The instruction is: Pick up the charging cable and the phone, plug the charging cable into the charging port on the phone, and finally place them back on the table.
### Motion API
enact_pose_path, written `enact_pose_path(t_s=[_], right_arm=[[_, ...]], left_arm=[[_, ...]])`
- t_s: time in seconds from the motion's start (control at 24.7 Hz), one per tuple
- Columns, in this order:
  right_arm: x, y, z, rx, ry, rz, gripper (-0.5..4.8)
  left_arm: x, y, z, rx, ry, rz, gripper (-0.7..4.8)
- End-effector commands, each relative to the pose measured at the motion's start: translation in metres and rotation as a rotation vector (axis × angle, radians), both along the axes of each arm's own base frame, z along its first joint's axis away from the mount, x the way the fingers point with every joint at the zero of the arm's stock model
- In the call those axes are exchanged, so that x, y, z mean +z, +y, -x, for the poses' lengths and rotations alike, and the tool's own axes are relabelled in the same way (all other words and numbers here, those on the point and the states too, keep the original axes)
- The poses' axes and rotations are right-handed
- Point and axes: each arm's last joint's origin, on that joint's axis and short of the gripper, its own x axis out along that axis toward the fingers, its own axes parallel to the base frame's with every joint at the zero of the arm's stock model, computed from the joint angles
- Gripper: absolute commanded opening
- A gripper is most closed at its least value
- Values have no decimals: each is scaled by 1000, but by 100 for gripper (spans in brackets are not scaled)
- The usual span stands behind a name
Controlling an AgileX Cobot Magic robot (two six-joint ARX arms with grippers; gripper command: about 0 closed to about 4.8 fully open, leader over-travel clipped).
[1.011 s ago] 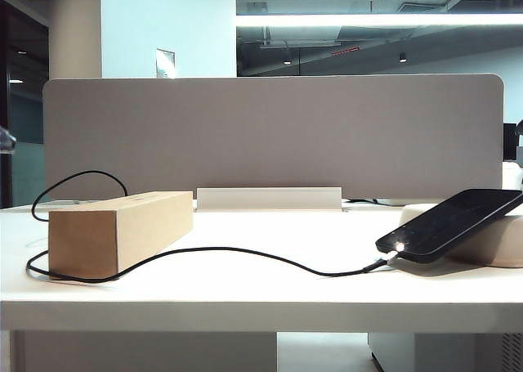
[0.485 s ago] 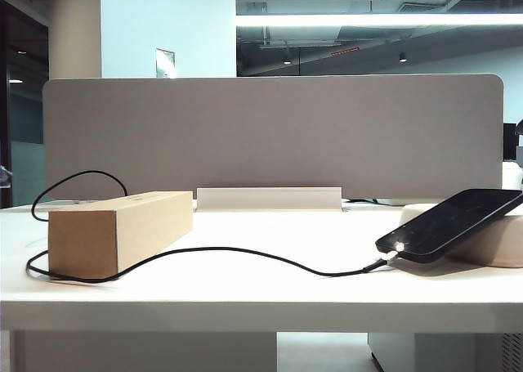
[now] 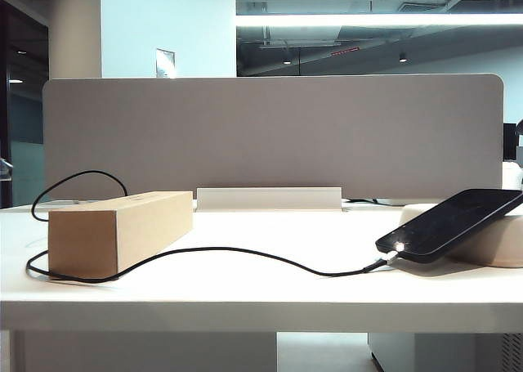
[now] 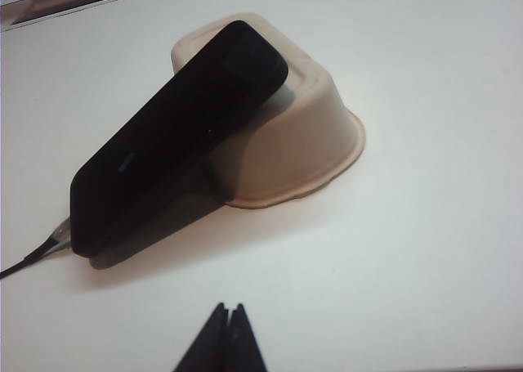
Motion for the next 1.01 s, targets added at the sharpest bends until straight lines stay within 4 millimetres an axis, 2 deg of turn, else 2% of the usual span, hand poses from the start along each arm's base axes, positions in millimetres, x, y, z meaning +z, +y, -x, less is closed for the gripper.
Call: enact_pose_path(t_s=[0.04,0.24,0.4,1.01], right_arm=[[-1,0,0,-1,-6,3,-5],[0,0,0,-6,-13,3,-5],[0,0,0,-5,-14,2,-5],[0,0,0,-5,-14,2,-5]], left_arm=[[3,2,-1,63,-24,-7,-6],[18,12,7,154,-180,25,-6],[23,23,9,200,-234,34,-6],[28,41,17,321,-311,20,-6]])
